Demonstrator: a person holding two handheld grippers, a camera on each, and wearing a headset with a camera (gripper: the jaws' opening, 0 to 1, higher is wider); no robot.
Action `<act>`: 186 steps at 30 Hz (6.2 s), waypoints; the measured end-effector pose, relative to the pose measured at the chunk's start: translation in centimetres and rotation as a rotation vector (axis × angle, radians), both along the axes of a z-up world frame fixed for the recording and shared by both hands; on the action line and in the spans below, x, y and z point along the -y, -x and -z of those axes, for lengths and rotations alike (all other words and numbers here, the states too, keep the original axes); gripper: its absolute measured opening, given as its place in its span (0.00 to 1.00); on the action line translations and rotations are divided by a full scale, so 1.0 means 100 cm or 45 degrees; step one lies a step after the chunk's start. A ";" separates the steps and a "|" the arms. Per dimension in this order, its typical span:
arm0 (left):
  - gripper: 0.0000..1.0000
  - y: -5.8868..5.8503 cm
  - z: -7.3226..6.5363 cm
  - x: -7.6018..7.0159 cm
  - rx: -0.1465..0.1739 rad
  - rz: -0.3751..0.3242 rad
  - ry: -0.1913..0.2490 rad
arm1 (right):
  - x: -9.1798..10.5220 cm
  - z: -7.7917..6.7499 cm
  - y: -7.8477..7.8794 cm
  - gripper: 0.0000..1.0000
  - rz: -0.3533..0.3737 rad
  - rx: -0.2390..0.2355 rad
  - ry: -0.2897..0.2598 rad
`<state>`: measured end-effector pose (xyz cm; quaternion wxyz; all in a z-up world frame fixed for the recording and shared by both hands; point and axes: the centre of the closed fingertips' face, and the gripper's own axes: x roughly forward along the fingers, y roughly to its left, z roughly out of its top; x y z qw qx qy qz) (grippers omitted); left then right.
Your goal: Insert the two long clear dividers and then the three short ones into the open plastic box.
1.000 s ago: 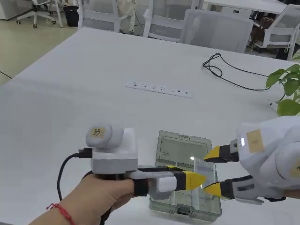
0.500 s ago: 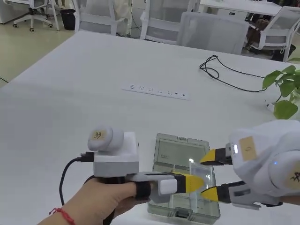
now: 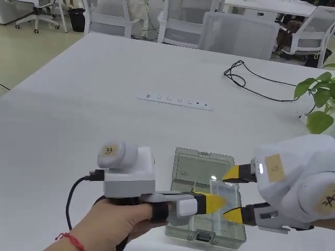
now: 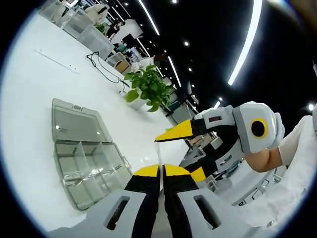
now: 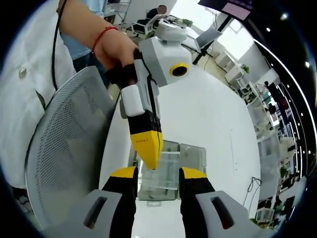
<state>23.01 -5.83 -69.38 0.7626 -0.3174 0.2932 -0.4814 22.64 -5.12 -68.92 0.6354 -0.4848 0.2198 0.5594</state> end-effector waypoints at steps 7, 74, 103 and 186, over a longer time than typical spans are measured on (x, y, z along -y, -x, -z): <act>0.00 0.004 -0.007 -0.004 0.157 0.065 -0.019 | 0.000 -0.019 -0.004 0.34 0.041 -0.125 -0.124; 0.18 0.025 0.007 -0.049 0.689 0.248 -0.336 | -0.002 -0.002 -0.002 0.03 0.024 -0.655 -0.206; 0.98 -0.006 0.036 -0.085 0.669 0.064 -0.558 | 0.000 0.073 -0.045 0.02 0.115 -0.587 -0.200; 0.96 -0.007 0.044 -0.083 0.631 0.077 -0.551 | -0.009 0.115 -0.050 0.09 0.135 -0.563 -0.077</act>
